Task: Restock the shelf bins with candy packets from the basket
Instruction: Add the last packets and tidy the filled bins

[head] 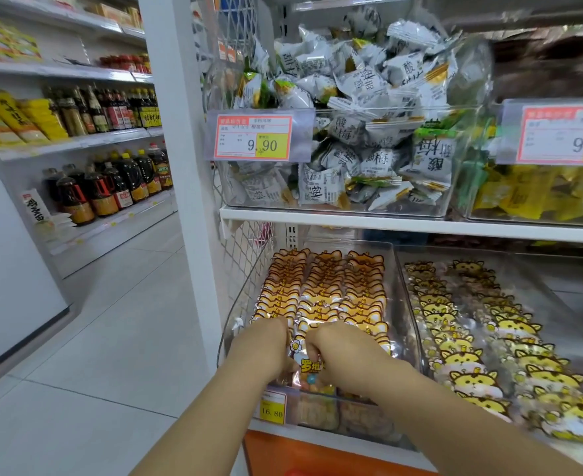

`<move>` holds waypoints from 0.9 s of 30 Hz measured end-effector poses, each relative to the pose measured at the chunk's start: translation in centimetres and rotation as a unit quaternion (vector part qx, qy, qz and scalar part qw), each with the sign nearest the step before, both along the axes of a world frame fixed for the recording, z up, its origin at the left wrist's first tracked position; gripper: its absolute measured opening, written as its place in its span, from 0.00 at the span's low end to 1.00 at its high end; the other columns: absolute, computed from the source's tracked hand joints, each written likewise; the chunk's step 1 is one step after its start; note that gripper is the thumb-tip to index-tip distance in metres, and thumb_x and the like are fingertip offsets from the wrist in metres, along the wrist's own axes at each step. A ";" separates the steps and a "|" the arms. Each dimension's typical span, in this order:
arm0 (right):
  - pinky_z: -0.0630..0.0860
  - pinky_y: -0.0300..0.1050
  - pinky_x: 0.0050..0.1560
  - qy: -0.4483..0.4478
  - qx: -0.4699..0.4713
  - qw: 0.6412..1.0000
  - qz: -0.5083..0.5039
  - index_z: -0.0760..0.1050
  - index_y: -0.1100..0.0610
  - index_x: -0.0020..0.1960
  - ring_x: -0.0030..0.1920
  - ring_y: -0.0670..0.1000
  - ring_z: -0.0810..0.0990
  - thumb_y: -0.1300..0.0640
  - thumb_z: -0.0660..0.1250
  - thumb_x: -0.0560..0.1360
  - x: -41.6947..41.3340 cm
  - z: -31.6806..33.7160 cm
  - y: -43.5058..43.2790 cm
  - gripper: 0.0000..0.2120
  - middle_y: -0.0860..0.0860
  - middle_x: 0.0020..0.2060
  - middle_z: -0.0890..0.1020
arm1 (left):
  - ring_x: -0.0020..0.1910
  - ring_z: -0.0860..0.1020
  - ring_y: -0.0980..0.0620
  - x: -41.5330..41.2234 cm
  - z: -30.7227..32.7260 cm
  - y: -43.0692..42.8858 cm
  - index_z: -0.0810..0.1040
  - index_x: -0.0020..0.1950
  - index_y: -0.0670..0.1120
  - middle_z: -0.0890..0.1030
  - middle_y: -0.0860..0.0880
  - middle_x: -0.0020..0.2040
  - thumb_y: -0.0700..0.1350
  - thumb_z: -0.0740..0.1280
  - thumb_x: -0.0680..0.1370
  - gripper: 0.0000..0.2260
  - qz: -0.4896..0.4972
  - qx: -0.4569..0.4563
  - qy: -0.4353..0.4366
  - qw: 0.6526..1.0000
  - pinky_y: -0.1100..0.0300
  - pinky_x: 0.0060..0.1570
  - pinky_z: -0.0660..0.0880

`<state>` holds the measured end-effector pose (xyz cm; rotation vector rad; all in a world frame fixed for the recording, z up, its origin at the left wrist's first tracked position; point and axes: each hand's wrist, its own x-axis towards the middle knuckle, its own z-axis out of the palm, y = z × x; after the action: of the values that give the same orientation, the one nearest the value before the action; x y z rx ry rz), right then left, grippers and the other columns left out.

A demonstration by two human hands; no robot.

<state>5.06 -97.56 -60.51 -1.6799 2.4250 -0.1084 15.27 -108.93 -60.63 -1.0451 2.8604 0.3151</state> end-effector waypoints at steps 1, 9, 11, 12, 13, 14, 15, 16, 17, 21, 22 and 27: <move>0.67 0.45 0.38 -0.031 -0.004 0.999 0.001 0.75 0.50 0.49 0.48 0.53 0.74 0.59 0.73 0.72 -0.1 0.1 0.3 0.10 0.50 0.48 0.77 | 0.56 0.79 0.45 0.0 0.1 0.1 0.74 0.58 0.48 0.80 0.47 0.56 0.52 0.76 0.72 0.20 0.000 0.001 -0.007 1.000 0.53 0.52 0.76; 0.76 0.42 0.55 -0.100 -0.186 0.978 0.006 0.79 0.47 0.62 0.52 0.45 0.78 0.53 0.66 0.79 2.6 2.2 9.2 0.13 0.44 0.54 0.81 | 0.54 0.80 0.44 4.1 0.9 4.5 0.72 0.64 0.51 0.81 0.49 0.54 0.48 0.68 0.76 0.17 0.012 -0.034 0.228 0.973 0.51 0.49 0.78; 0.75 0.39 0.54 -0.087 -0.237 0.967 0.021 0.81 0.47 0.57 0.52 0.42 0.77 0.54 0.66 0.79 4.0 1.8 12.5 0.09 0.41 0.51 0.82 | 0.55 0.80 0.47 6.0 0.7 7.6 0.74 0.66 0.53 0.78 0.50 0.59 0.47 0.67 0.78 0.16 -0.017 -0.046 0.301 0.952 0.50 0.49 0.78; 0.74 0.38 0.52 -0.088 -0.253 0.963 0.026 0.82 0.47 0.54 0.51 0.41 0.78 0.54 0.66 0.78 4.5 1.3 14.2 0.08 0.41 0.50 0.82 | 0.54 0.79 0.48 6.8 0.6 9.2 0.75 0.66 0.53 0.76 0.52 0.61 0.47 0.67 0.78 0.16 -0.033 -0.049 0.330 0.942 0.51 0.49 0.78; 0.74 0.38 0.51 -0.099 -0.263 0.960 0.020 0.82 0.48 0.52 0.50 0.42 0.79 0.54 0.66 0.77 5.0 0.6 15.8 0.07 0.41 0.48 0.83 | 0.53 0.79 0.50 7.6 0.2 10.6 0.76 0.65 0.52 0.76 0.52 0.61 0.46 0.67 0.79 0.15 -0.045 -0.050 0.352 0.934 0.52 0.48 0.78; 0.75 0.39 0.51 -0.114 -0.265 0.957 0.007 0.82 0.48 0.51 0.49 0.43 0.80 0.54 0.67 0.76 5.5 -0.2 17.4 0.07 0.42 0.47 0.84 | 0.52 0.79 0.50 8.3 -0.1 12.0 0.77 0.63 0.51 0.76 0.53 0.61 0.45 0.67 0.78 0.13 -0.054 -0.048 0.368 0.927 0.53 0.47 0.78; 0.76 0.41 0.51 -0.126 -0.253 0.959 -0.009 0.82 0.49 0.51 0.47 0.44 0.81 0.54 0.67 0.76 6.0 -1.3 18.8 0.07 0.43 0.47 0.84 | 0.52 0.79 0.51 8.9 -0.7 13.3 0.78 0.62 0.50 0.77 0.53 0.59 0.44 0.67 0.79 0.12 -0.058 -0.036 0.376 0.924 0.54 0.48 0.77; 0.77 0.43 0.51 -0.131 -0.229 0.964 -0.021 0.83 0.49 0.51 0.47 0.45 0.82 0.55 0.68 0.76 6.4 -2.4 20.2 0.06 0.44 0.46 0.85 | 0.52 0.79 0.53 9.5 -1.7 14.6 0.79 0.60 0.50 0.79 0.54 0.57 0.44 0.66 0.79 0.10 -0.063 -0.014 0.376 0.924 0.54 0.49 0.77; 0.78 0.45 0.51 -0.131 -0.199 0.971 -0.030 0.83 0.48 0.52 0.46 0.45 0.82 0.55 0.68 0.77 6.7 -3.9 21.3 0.07 0.44 0.46 0.85 | 0.52 0.79 0.54 10.1 -2.9 15.8 0.80 0.59 0.50 0.80 0.54 0.56 0.44 0.66 0.80 0.09 -0.071 0.017 0.363 0.929 0.55 0.51 0.77; 0.74 0.32 0.48 -0.185 -0.058 0.979 -0.068 0.83 0.48 0.54 0.44 0.40 0.79 0.54 0.68 0.77 7.9 -10.6 24.9 0.08 0.42 0.48 0.83 | 0.48 0.79 0.58 11.6 -9.4 19.1 0.80 0.57 0.54 0.82 0.57 0.53 0.46 0.64 0.81 0.08 -0.097 0.102 0.247 0.959 0.56 0.51 0.78; 0.71 0.26 0.46 -0.203 -0.030 0.975 -0.079 0.83 0.48 0.54 0.44 0.38 0.78 0.54 0.68 0.77 8.0 -12.3 25.5 0.08 0.41 0.48 0.82 | 0.48 0.80 0.57 11.9 -11.2 19.6 0.80 0.57 0.55 0.82 0.57 0.53 0.46 0.64 0.81 0.08 -0.094 0.118 0.212 0.966 0.56 0.50 0.78; 0.69 0.26 0.42 -0.286 0.070 0.945 -0.141 0.81 0.52 0.58 0.47 0.41 0.76 0.51 0.68 0.79 7.0 -19.9 26.5 0.10 0.46 0.51 0.81 | 0.60 0.77 0.48 13.0 -19.4 19.9 0.76 0.67 0.48 0.78 0.47 0.65 0.47 0.63 0.82 0.14 -0.028 0.262 -0.033 0.964 0.60 0.58 0.73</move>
<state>12.04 -71.09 -80.39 -1.0412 2.1376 -0.3938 28.28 -89.06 -80.06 -0.8428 2.5161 0.9448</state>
